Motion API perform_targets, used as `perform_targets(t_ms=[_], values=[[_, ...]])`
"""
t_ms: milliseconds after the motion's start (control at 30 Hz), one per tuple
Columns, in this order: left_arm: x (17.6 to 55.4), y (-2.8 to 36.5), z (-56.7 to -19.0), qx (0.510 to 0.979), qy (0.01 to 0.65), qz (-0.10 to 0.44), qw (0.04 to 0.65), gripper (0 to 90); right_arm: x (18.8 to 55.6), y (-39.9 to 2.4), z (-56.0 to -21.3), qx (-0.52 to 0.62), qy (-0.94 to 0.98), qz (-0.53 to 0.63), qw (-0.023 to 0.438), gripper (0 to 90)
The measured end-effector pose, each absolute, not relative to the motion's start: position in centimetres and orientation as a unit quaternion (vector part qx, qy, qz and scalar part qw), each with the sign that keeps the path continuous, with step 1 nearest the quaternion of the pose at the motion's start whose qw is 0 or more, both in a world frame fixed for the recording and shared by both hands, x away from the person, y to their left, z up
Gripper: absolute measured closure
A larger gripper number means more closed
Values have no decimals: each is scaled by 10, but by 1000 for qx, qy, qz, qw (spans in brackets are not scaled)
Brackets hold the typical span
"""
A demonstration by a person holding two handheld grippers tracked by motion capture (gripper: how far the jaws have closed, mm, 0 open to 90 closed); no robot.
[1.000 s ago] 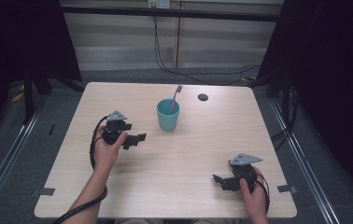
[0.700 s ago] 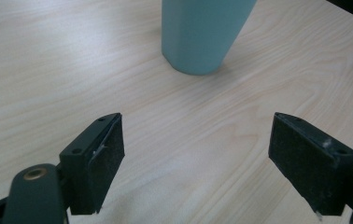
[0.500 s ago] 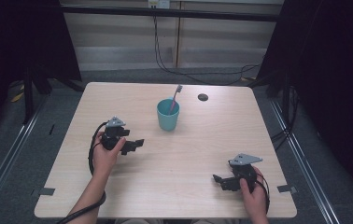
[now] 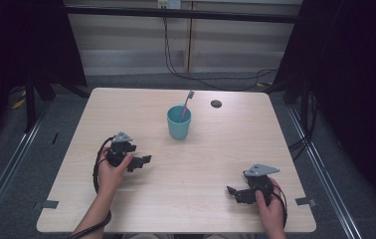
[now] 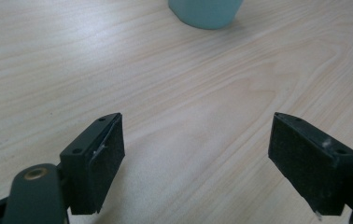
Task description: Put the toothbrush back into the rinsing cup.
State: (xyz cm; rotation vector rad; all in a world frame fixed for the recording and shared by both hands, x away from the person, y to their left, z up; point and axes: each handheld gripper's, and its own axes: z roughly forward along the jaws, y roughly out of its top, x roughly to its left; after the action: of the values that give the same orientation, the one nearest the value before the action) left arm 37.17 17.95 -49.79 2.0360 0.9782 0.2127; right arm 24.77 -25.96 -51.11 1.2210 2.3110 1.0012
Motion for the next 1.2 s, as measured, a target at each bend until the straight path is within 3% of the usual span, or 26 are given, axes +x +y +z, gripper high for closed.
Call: perform_targets(t_ms=[1200], values=[[361, 168, -510, 849, 352, 139, 369, 157, 248, -260, -511, 430, 813, 352, 170, 121]])
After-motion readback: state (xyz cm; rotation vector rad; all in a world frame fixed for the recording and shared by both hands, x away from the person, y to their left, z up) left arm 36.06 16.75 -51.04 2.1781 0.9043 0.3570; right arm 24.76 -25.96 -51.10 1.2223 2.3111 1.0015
